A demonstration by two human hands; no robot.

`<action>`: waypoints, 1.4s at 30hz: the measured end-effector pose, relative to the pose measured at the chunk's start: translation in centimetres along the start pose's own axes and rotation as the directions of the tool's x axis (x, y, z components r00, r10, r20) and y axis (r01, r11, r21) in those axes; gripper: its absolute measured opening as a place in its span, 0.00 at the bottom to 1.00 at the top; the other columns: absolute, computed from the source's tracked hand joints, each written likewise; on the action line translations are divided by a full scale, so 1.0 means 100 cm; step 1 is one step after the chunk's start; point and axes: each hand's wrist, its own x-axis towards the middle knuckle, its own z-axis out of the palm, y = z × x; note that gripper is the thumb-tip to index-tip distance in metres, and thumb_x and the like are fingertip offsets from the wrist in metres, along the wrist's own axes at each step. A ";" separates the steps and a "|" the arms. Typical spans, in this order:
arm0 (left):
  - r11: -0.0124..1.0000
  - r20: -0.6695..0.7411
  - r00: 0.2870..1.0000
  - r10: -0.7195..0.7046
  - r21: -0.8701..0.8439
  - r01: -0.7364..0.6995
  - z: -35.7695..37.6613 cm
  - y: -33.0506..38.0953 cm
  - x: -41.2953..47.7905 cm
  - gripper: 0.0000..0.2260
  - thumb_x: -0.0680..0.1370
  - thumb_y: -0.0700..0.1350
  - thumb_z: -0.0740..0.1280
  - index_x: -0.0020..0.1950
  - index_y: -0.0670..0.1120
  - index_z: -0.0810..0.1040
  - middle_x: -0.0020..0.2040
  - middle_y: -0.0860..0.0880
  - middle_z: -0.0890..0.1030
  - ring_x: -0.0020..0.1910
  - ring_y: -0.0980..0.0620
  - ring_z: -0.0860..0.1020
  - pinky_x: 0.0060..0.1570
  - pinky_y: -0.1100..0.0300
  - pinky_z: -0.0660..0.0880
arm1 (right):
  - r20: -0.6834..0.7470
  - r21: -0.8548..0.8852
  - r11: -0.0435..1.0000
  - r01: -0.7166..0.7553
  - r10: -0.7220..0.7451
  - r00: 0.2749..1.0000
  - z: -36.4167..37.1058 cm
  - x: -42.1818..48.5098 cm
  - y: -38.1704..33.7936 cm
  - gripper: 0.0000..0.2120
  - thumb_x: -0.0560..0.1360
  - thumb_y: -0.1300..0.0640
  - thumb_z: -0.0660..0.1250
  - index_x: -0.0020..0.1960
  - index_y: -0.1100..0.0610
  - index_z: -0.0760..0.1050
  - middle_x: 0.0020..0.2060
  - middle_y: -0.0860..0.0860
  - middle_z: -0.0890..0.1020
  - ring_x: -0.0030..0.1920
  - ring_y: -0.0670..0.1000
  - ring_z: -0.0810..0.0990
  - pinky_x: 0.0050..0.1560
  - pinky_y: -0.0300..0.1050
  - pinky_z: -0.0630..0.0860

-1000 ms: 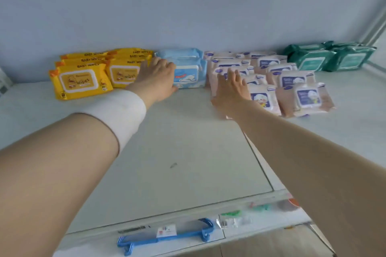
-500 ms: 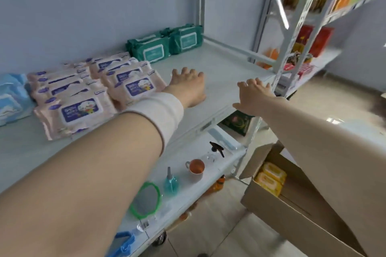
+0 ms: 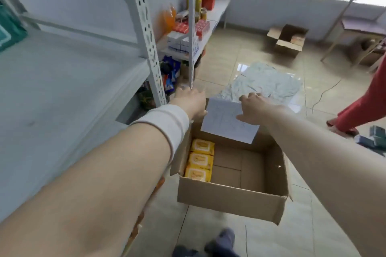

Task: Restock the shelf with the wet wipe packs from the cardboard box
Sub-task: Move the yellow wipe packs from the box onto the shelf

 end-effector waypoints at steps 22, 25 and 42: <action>0.552 0.685 0.643 -0.344 -0.406 0.728 0.472 0.101 0.274 0.39 0.75 0.53 0.67 0.76 0.45 0.46 0.75 0.41 0.55 0.74 0.40 0.55 0.71 0.47 0.56 | 0.731 0.571 0.705 -0.420 -0.204 0.651 0.483 0.222 -0.045 0.32 0.76 0.41 0.61 0.70 0.60 0.61 0.66 0.57 0.71 0.66 0.58 0.70 0.64 0.48 0.68; 0.520 0.619 0.652 -0.438 -0.418 0.745 0.512 0.102 0.293 0.41 0.74 0.53 0.68 0.76 0.45 0.46 0.75 0.42 0.53 0.74 0.40 0.55 0.71 0.46 0.57 | 0.742 0.646 0.464 -0.606 -0.199 0.640 0.519 0.252 -0.073 0.33 0.71 0.37 0.65 0.67 0.57 0.67 0.62 0.54 0.76 0.63 0.56 0.74 0.60 0.47 0.72; 0.486 0.731 0.582 -0.357 -0.387 0.784 0.556 0.103 0.305 0.42 0.60 0.63 0.75 0.66 0.42 0.69 0.65 0.44 0.72 0.66 0.43 0.69 0.65 0.49 0.69 | 0.774 0.625 0.195 -0.756 -0.034 0.632 0.541 0.258 -0.114 0.35 0.61 0.42 0.77 0.62 0.56 0.69 0.59 0.52 0.77 0.61 0.55 0.76 0.58 0.47 0.74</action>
